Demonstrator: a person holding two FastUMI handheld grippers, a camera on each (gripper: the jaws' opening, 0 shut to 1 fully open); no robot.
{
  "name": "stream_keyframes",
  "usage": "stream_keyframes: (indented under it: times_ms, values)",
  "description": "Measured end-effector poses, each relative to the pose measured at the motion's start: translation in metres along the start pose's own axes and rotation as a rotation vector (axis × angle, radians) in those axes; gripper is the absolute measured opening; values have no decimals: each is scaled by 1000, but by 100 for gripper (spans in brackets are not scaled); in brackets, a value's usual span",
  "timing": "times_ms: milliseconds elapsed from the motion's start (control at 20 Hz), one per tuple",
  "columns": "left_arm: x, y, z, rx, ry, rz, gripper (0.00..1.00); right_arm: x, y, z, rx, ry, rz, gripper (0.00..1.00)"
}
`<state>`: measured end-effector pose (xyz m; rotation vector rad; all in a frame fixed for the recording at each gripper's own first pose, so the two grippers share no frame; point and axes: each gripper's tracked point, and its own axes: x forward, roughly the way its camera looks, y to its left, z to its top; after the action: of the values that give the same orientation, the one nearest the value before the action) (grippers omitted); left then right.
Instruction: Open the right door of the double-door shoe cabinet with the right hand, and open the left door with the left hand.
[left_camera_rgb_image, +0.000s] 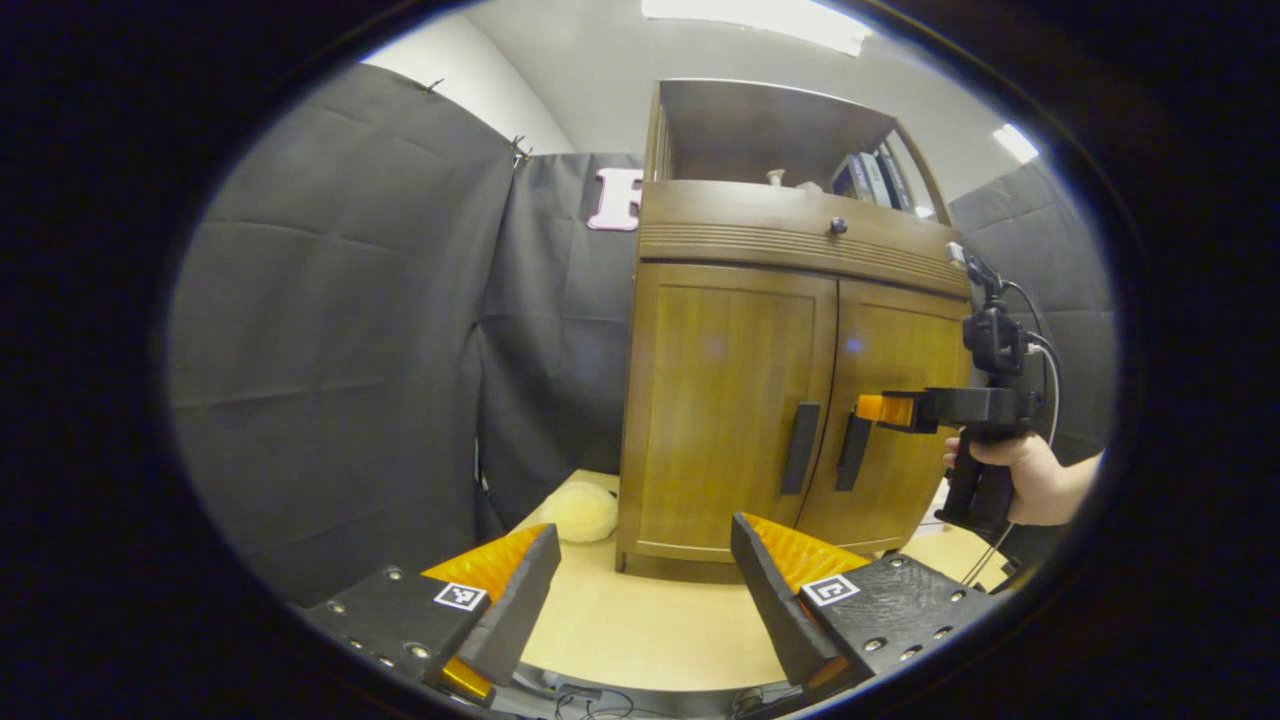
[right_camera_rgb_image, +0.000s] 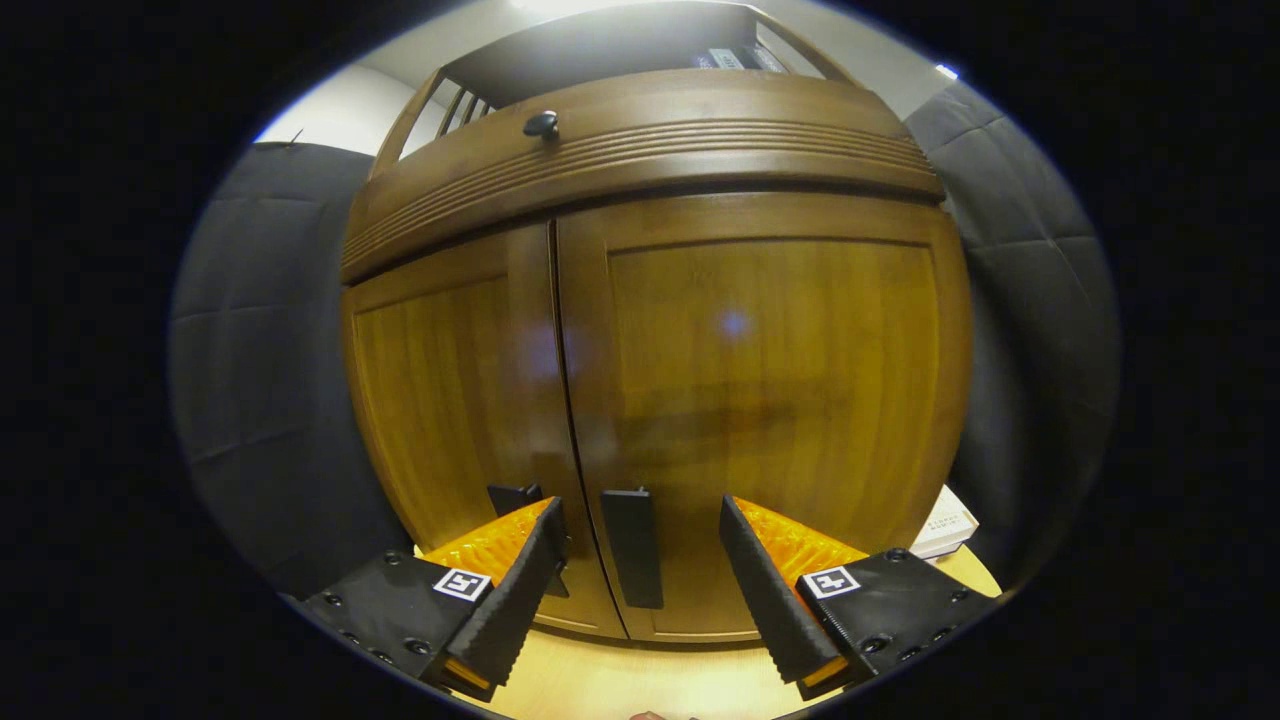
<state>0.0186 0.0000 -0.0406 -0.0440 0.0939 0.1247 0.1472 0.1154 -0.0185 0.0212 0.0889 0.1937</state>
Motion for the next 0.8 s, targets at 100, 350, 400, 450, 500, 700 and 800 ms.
stream_keyframes:
  times_ms: [100, 350, 400, 450, 500, 700, 800]
  values:
    - [4, 2, -3, 0, 17, 19, 100, 13, 3, -6, -8, 10, 0, 98]
    - [4, 3, -7, 1, 29, 35, 100, 37, 5, -24, -26, 50, -13, 93]
    - [5, 1, -10, -11, 31, 30, 100, 41, 3, -27, -24, 50, -22, 93]
    - [7, -1, -12, -22, 32, 20, 100, 44, 3, -26, -15, 48, -28, 93]
    - [12, -3, -17, -28, 34, 14, 100, 46, 0, -29, -8, 50, -43, 92]
    - [32, -14, -13, -20, 38, -1, 100, 49, 1, -30, -22, 32, -34, 46]
    - [38, -19, -10, -21, 41, -9, 100, 48, 1, -31, -6, 48, -28, 34]
